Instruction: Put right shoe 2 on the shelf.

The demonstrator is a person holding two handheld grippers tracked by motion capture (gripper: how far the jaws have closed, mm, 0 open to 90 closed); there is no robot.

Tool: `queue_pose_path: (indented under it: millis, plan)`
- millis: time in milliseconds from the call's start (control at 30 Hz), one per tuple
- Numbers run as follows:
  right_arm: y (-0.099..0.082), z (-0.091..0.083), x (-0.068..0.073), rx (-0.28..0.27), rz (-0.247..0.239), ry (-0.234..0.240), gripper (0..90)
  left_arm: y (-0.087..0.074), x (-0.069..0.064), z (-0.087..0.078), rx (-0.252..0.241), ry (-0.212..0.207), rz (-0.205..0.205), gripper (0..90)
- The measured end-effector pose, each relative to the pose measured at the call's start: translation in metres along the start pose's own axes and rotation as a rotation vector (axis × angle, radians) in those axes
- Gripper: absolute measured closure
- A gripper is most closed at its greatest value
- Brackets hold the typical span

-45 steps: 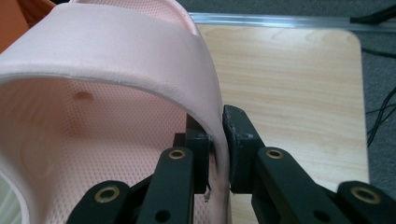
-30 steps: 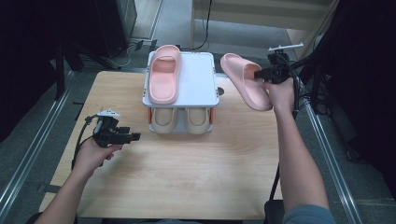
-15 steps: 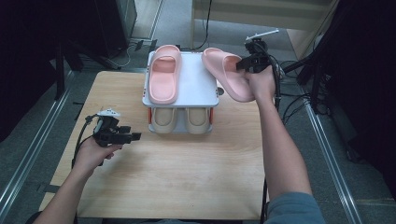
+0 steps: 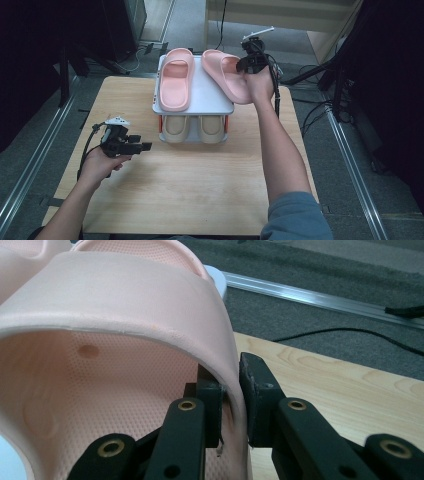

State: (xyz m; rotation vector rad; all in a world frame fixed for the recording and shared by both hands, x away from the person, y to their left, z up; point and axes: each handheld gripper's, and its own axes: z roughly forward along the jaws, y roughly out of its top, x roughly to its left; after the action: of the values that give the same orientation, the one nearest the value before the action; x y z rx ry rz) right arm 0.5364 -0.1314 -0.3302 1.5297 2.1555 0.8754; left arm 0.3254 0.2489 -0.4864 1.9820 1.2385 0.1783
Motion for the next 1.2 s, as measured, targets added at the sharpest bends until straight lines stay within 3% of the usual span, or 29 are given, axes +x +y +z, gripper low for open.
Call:
queue_pose_path:
  millis: [167, 300, 433, 767, 867, 1200]
  plan:
    - [0.007, 0.009, 0.012, -0.004, -0.006, -0.037, 80.0, 0.000, 0.000, 0.001, 0.005, -0.006, 0.005, 37.6]
    - [0.011, 0.015, 0.019, -0.006, 0.001, -0.038, 77.7, 0.000, -0.001, 0.001, 0.002, -0.007, 0.004, 37.6]
    - [0.010, 0.017, 0.027, -0.002, -0.021, -0.038, 74.2, 0.000, 0.000, 0.001, 0.005, -0.007, 0.004, 37.6]
    - [-0.001, 0.010, 0.029, -0.021, -0.015, 0.049, 68.0, 0.000, -0.001, 0.001, 0.010, -0.002, 0.009, 37.6]
    - [-0.002, 0.007, 0.031, -0.015, -0.030, 0.063, 67.9, 0.001, -0.003, 0.001, -0.004, -0.003, 0.022, 37.6]
    - [-0.012, 0.000, 0.037, -0.047, -0.059, 0.090, 70.3, 0.000, -0.005, 0.005, 0.016, 0.007, 0.032, 37.4]
